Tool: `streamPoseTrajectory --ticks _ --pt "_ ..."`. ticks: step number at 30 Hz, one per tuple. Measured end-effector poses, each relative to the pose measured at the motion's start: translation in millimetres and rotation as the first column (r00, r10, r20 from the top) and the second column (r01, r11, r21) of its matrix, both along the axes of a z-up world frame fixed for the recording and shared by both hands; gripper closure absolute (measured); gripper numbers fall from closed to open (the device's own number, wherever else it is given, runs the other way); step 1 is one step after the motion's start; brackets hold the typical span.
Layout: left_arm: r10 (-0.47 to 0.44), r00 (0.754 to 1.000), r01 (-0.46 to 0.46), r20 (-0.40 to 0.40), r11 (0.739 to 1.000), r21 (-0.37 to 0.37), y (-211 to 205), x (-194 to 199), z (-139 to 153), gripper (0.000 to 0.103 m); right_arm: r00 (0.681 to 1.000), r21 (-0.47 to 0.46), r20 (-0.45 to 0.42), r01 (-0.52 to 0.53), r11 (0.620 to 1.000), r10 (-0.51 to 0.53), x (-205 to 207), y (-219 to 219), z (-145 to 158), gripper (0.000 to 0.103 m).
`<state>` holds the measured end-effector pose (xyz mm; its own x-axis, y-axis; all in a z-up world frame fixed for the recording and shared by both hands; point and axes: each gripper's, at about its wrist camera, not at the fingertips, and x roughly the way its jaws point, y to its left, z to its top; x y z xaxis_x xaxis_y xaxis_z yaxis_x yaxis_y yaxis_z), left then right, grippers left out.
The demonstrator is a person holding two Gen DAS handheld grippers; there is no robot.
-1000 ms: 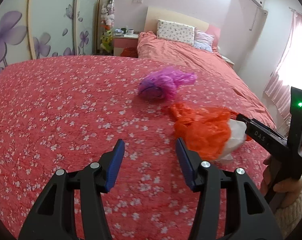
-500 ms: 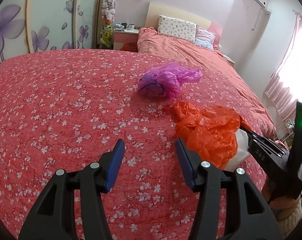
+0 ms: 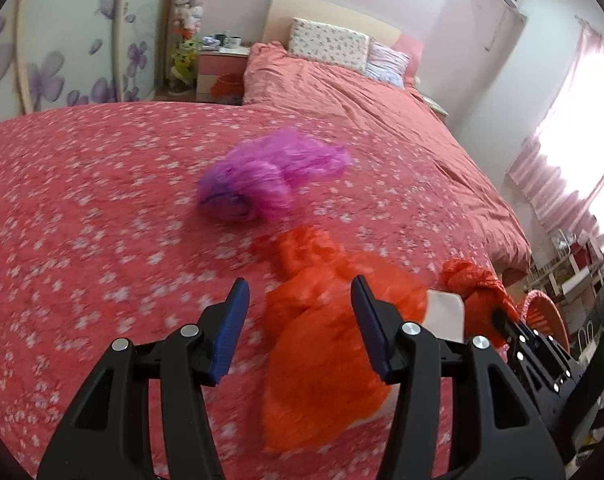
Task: Collect trash
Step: 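Grasp the large orange-red plastic bag with the left tool, then carry the orange-red bag in the left tool while the right tool carries its orange-red bag to the basket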
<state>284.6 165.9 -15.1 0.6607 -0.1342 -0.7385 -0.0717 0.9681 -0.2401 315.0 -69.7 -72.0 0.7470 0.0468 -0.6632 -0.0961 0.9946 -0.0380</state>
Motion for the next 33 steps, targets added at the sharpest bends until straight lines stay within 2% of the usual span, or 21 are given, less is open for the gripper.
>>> streamPoseTrajectory --ticks 4,9,12,13,16,24,33 --pt "-0.033 0.999 0.035 -0.037 0.998 0.044 -14.5 6.8 -11.9 0.049 1.000 -0.004 0.003 -0.001 1.000 0.001 -2.3 -3.5 -0.5 0.092" --pt "-0.029 0.997 0.033 -0.077 0.998 0.051 -13.1 0.2 -31.9 0.050 1.000 -0.008 0.006 -0.010 1.000 0.010 -7.5 -4.2 -0.7 0.092" --pt "-0.010 0.996 0.013 -0.085 0.999 0.030 -7.2 -2.0 -38.0 0.060 1.000 -0.009 0.012 -0.013 1.000 0.013 -12.5 -3.4 -0.2 0.092" --pt "-0.006 0.997 0.009 -0.074 0.999 0.033 -5.7 -4.0 -37.1 0.067 1.000 -0.008 0.014 -0.012 1.000 0.013 -13.8 -3.0 0.6 0.092" --pt "0.007 0.999 -0.005 -0.051 0.999 0.035 -2.5 -8.7 -31.7 0.071 1.000 -0.002 0.023 -0.009 1.000 0.009 -17.7 -2.6 3.9 0.092" --pt "0.036 0.999 -0.037 0.023 0.998 0.046 5.3 -24.2 -1.3 0.071 0.997 0.022 0.073 -0.012 1.000 0.010 -35.5 -6.2 25.8 0.092" --pt "0.012 0.995 -0.019 0.096 0.997 0.078 -16.1 -43.8 28.0 0.071 0.991 0.046 0.136 0.001 0.999 -0.007 -65.5 -19.6 49.8 0.092"
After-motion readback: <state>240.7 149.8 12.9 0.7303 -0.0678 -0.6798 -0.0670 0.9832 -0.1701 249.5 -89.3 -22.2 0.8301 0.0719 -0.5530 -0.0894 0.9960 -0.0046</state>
